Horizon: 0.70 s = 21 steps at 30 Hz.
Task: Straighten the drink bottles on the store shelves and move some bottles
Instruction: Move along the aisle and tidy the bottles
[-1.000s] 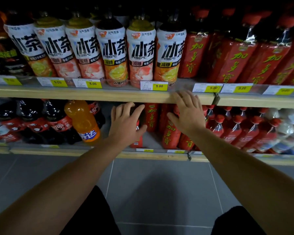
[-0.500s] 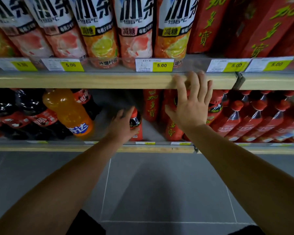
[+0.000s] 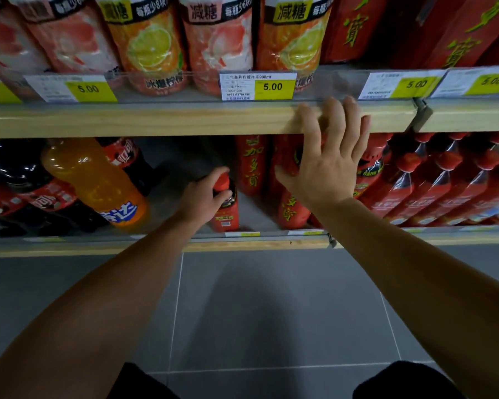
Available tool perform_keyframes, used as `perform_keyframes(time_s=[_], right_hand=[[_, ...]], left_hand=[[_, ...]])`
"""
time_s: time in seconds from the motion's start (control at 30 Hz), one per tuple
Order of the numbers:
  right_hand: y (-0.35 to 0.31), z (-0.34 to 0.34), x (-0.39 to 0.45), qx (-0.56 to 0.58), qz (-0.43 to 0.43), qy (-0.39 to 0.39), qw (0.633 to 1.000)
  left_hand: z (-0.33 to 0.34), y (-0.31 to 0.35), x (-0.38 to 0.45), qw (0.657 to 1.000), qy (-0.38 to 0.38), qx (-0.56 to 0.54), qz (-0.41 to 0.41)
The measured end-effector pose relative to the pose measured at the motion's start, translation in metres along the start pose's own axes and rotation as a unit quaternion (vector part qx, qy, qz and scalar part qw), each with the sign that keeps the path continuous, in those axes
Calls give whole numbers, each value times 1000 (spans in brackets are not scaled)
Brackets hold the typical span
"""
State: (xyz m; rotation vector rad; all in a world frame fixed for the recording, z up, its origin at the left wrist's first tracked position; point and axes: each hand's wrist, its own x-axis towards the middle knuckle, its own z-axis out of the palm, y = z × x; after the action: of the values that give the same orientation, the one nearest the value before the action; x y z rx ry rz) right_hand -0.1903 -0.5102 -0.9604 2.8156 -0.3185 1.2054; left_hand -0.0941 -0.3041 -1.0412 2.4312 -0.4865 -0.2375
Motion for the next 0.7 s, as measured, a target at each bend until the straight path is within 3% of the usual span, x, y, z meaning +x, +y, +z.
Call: perform_keyframes(time_s=[0.2, 0.3, 0.4, 0.7], right_hand=[[1, -2, -1, -1, -6, -21, 1000], [1, -9, -1, -4, -3, -51, 999], [2, -24, 1, 4, -8, -112, 994], [11, -78, 16, 89, -21, -275, 957]], left_hand=[[-4, 8, -18, 999, 7, 38, 18], [-18, 18, -33, 998, 46, 27, 33], [-39, 34, -50, 993, 95, 26, 58], [-102, 100, -97, 982, 118, 13, 144]])
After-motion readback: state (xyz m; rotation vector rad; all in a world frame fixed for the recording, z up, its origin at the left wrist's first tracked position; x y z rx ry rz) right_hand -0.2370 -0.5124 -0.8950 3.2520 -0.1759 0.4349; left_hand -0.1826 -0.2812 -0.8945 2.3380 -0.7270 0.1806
